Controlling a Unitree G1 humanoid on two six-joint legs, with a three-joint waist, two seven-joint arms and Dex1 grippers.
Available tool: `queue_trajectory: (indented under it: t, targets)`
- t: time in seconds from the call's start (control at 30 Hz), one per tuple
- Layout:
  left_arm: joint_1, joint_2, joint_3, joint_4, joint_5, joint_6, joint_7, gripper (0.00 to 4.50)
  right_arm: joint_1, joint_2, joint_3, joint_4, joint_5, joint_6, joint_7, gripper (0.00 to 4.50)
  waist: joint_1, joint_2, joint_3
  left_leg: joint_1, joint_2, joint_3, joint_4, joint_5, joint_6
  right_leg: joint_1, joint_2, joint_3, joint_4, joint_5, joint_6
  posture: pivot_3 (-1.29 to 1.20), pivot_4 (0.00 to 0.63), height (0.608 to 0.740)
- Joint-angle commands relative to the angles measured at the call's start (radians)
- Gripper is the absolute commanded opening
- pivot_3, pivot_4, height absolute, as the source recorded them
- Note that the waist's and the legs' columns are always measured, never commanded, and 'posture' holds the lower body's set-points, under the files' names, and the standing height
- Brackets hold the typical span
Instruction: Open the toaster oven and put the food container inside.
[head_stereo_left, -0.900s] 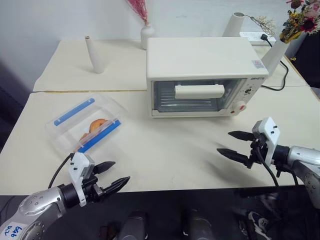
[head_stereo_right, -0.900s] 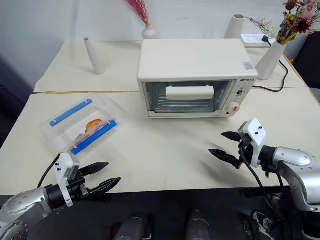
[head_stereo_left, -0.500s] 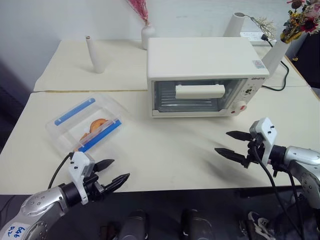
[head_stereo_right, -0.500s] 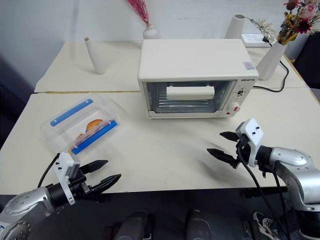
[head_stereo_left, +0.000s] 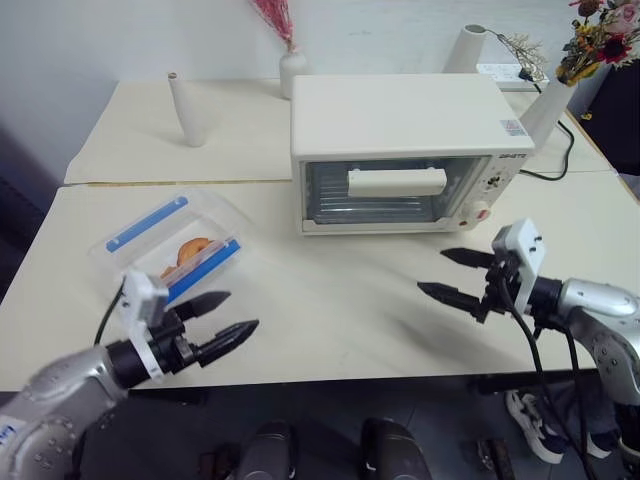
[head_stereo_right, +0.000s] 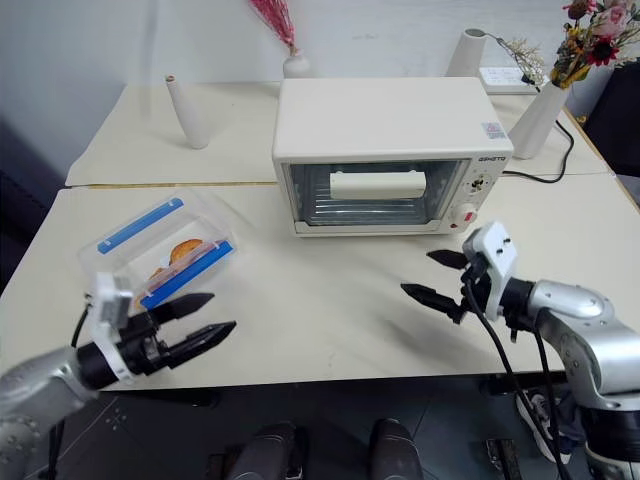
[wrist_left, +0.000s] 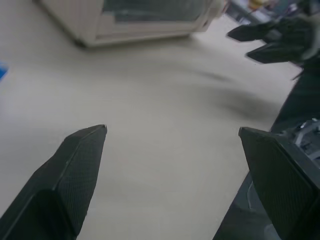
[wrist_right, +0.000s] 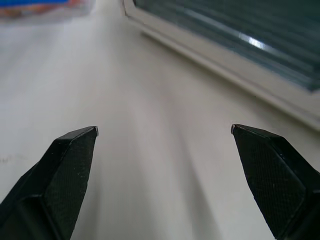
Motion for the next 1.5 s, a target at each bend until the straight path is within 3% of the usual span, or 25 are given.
queue_trajectory:
  t: [0.03,0.17,0.47,0.73,1.07,1.2,1.5]
  targets:
    - [-0.070,0.092,0.060,-0.009,-0.151,0.047,-0.014,4.50,-0.091,0.018,0.006,0.046,0.015,-0.001,-0.005,4.46,-0.001,0.000,0.000,0.000,0.000,0.000,0.000,0.000,0.000,0.000,0.000,0.000,0.000,0.000,0.000,0.00,0.150,0.740]
    - [-0.170,0.183,0.033,0.019,-0.173,0.059,-0.044,4.50,-0.226,0.053,0.052,0.149,-0.025,-0.039,-0.004,4.46,-0.002,0.000,0.000,-0.001,-0.002,0.000,0.000,0.000,0.000,0.000,0.001,-0.001,0.003,0.000,0.000,0.00,0.150,0.740]
    - [-0.279,0.224,-0.017,0.044,-0.159,0.050,-0.059,4.50,-0.361,0.077,0.080,0.231,-0.045,-0.076,0.024,4.46,-0.002,-0.001,0.001,-0.002,-0.002,0.007,-0.001,0.000,-0.001,-0.001,0.001,-0.001,0.003,0.000,0.000,0.00,0.150,0.740]
    - [-0.339,0.215,-0.076,0.085,-0.087,0.022,-0.059,4.50,-0.297,0.068,0.063,0.108,0.028,-0.037,0.069,4.46,-0.003,-0.002,0.001,-0.002,-0.002,0.008,-0.001,0.001,-0.002,-0.002,0.002,-0.001,0.004,0.000,0.000,0.00,0.150,0.740]
    - [-0.612,0.184,-0.220,0.273,0.044,-0.019,-0.124,4.50,-0.170,0.060,0.049,-0.003,0.038,-0.045,0.068,4.46,-0.001,-0.002,0.002,-0.002,-0.002,0.009,-0.002,0.001,-0.002,-0.002,0.002,-0.001,0.005,0.000,0.000,0.00,0.150,0.740]
    - [-0.749,0.119,-0.301,0.361,0.130,-0.064,-0.152,3.62,-0.115,0.070,0.049,-0.034,0.044,-0.042,0.055,4.50,0.001,-0.004,0.002,-0.002,-0.002,0.009,-0.001,0.001,-0.002,-0.002,0.003,-0.001,0.005,0.000,0.000,0.00,0.150,0.740]
    - [-0.980,-0.013,-0.485,0.622,0.405,-0.250,-0.291,0.80,-0.069,0.101,0.064,-0.070,0.031,-0.054,-0.004,4.50,0.001,-0.005,0.003,-0.002,-0.002,0.010,-0.001,0.001,-0.002,-0.002,0.003,-0.001,0.005,0.000,0.001,0.00,0.150,0.740]
